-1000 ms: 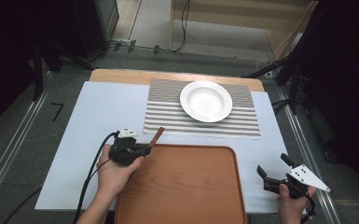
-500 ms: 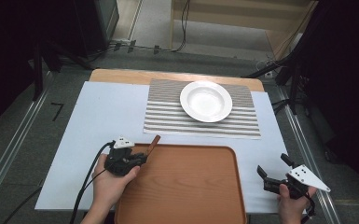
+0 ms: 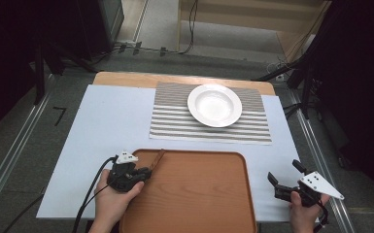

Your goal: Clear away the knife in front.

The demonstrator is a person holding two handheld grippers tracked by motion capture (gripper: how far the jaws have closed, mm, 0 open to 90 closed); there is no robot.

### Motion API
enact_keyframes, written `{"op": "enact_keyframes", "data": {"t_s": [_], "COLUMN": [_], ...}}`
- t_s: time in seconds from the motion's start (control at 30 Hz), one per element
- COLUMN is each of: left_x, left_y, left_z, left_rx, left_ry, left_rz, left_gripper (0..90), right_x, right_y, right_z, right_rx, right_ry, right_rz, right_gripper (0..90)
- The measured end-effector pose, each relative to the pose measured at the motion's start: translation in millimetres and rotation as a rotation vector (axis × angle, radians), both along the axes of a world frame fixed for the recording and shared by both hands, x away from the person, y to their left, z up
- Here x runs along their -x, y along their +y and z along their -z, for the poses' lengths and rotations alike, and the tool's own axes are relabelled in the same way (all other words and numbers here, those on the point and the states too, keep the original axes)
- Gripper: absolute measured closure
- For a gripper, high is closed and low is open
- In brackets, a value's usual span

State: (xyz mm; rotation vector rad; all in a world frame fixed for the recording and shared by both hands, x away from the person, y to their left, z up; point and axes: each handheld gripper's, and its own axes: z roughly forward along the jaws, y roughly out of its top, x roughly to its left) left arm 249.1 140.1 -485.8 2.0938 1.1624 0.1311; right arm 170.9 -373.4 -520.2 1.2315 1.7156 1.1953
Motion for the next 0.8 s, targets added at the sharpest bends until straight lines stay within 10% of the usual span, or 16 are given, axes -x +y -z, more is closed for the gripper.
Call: {"op": "enact_keyframes", "data": {"t_s": [0.8], "left_x": [9.0], "left_y": [4.0], "left_z": [8.4], "left_rx": [-0.011], "left_ry": [0.009], "left_rz": [-0.063], "left_gripper": [69.9], "right_x": [0.0], "right_y": [0.3], "right_z": [0.1], "right_rx": [0.001], "right_ry": [0.001], "right_rz": [0.0], "right_gripper": [0.0]}}
